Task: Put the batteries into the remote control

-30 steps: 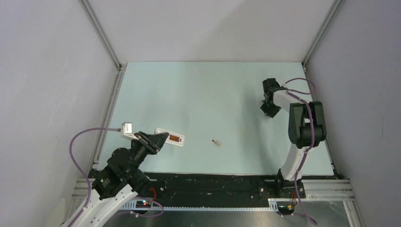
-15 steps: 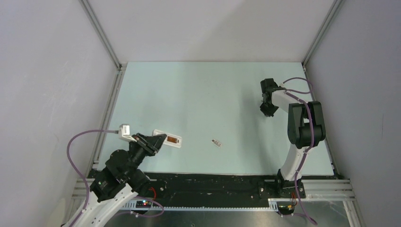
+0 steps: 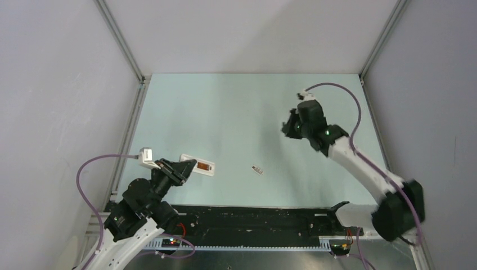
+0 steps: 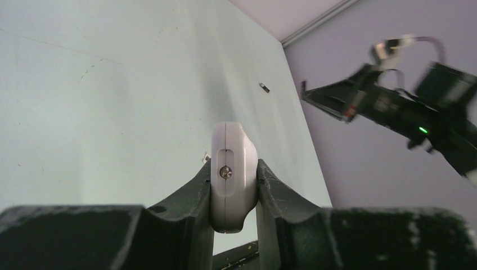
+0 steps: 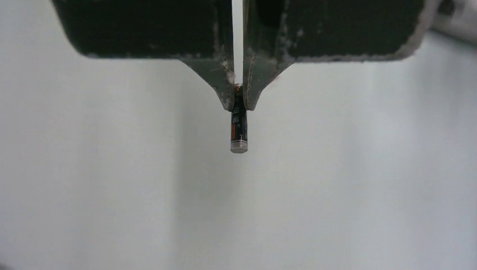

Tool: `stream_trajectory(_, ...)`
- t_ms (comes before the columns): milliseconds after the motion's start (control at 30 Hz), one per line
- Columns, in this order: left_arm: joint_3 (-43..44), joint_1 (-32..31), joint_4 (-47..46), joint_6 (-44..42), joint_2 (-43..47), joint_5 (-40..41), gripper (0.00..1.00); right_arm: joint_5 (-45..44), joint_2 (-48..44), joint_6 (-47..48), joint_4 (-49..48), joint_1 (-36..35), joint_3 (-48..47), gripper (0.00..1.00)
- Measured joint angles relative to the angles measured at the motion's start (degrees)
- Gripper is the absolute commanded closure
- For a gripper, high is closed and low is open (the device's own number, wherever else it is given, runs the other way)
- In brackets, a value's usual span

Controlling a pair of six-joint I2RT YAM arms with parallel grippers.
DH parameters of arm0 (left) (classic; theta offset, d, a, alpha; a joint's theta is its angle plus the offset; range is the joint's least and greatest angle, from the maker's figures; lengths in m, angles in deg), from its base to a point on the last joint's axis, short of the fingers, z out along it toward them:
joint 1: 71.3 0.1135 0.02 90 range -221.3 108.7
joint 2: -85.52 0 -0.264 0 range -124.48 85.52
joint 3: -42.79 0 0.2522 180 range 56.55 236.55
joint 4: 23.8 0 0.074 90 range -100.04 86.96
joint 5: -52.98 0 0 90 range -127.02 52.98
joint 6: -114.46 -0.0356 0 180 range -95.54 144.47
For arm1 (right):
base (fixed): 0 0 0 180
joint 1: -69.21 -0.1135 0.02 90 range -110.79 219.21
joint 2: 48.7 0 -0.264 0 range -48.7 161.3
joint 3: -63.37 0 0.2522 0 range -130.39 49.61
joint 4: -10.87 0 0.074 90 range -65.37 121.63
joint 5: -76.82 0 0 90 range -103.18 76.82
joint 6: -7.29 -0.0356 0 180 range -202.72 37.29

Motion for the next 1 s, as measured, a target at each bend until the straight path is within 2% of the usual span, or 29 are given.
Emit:
stream_trajectory(133, 1.2, 0.0, 0.5, 0.0, -0.8, -0.5, 1.0, 7.8, -15.7, 4.7, -6.3, -13.6, 4.3, 1.0)
stream_trajectory(267, 3.0, 0.0, 1.0, 0.0, -1.3, -0.9, 1.0, 13.9, -26.9, 4.9, -11.1, -18.6, 11.4, 1.0)
stream_trajectory(433, 5.5, 0.0, 0.9, 0.0, -1.0, -1.0, 1.0, 16.0, -37.9, 6.6, -14.7, -27.5, 21.0, 1.0)
stream_trajectory(567, 6.4, 0.0, 0.9, 0.0, -1.0, -1.8, 1.0, 15.9, -40.3, 12.6, -15.3, -37.4, 21.8, 1.0)
stream_trajectory(733, 7.8, 0.0, 1.0, -0.6, -1.2, -3.3, 1.0, 15.5, -40.3, 21.5, -16.0, -44.2, 21.9, 1.0)
stream_trajectory(1000, 11.4, 0.0, -0.9, -3.4, -1.1, -7.1, 1.0, 20.2, -41.8, 34.2, -16.2, -46.2, 22.7, 1.0)
